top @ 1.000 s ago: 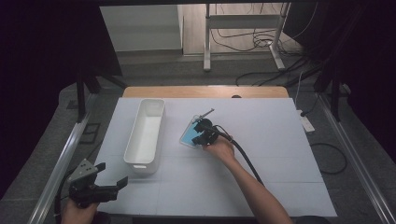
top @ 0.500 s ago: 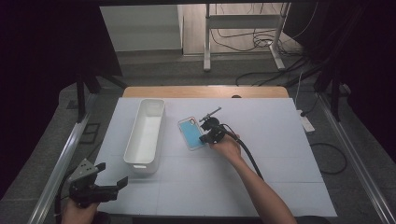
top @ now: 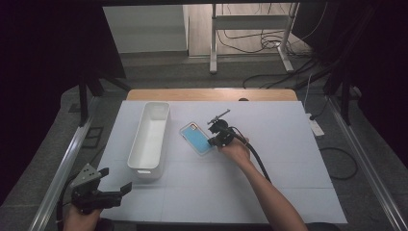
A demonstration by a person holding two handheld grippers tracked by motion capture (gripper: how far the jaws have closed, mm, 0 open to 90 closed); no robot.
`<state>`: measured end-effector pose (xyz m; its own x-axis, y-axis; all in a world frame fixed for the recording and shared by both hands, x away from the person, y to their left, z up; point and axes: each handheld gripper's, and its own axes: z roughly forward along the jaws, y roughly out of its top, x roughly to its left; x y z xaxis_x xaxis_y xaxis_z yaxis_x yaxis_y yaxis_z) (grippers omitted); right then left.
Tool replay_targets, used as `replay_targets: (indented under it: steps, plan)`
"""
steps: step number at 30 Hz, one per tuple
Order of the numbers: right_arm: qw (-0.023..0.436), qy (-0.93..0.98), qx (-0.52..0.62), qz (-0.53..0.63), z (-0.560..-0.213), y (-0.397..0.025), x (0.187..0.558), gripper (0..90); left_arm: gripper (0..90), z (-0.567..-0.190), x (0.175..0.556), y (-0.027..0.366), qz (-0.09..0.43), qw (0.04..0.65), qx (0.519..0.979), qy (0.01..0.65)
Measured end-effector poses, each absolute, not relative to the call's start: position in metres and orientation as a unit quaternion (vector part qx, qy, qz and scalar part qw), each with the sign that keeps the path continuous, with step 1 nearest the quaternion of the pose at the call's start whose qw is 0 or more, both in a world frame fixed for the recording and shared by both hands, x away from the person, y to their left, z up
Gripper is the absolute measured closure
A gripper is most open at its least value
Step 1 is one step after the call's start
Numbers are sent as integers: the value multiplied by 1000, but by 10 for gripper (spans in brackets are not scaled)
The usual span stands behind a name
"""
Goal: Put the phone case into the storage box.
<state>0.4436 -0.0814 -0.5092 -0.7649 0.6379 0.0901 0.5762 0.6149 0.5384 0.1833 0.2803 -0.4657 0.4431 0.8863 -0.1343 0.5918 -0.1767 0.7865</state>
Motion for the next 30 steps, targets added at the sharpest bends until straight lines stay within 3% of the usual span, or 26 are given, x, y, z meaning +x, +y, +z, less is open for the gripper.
replay_targets:
  steps: [12,22,30]
  plan:
    - [58,888,346,297,-497,-84,446,606,14,-466,184,280,180,407,746,496]
    - [75,890,338,295,-493,-80,448,494,14,-466,184,280,180,407,746,495]
    - [80,890,344,287,-488,-73,453,308,14,-466,183,280,180,408,746,495]
